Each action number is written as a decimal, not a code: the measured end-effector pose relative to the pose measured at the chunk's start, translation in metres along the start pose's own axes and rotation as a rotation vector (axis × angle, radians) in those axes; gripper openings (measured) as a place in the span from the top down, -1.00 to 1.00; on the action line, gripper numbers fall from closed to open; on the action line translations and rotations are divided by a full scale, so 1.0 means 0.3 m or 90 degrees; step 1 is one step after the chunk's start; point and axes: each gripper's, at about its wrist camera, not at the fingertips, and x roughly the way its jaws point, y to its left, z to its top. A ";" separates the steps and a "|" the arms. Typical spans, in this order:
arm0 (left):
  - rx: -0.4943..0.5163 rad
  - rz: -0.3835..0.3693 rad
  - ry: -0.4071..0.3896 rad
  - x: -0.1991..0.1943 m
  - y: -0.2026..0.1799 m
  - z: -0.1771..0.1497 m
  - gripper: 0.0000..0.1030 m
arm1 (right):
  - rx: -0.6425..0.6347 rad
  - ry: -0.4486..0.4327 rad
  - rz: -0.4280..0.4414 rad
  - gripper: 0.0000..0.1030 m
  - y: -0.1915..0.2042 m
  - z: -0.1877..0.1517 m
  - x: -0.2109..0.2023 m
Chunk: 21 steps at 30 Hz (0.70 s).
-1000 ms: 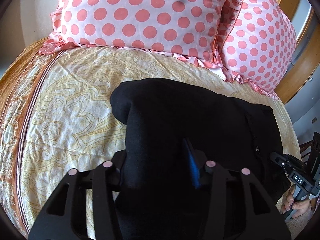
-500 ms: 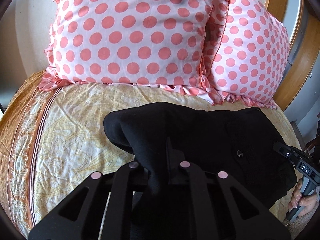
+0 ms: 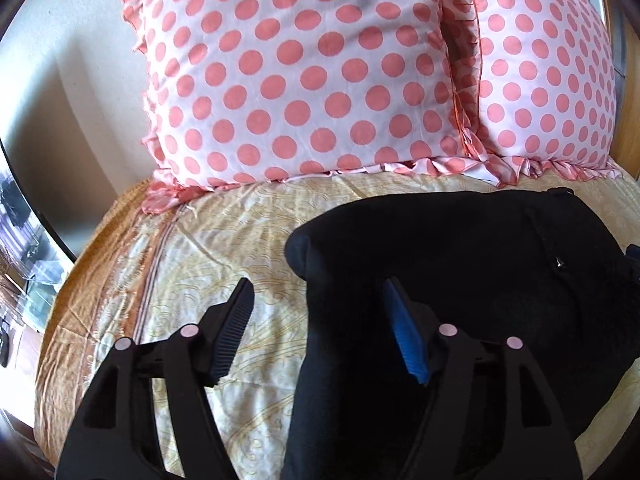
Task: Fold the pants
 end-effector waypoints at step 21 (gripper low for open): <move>-0.094 -0.284 0.110 -0.028 -0.080 -0.217 -0.55 | -0.010 0.012 0.056 -0.39 0.184 -0.175 -0.051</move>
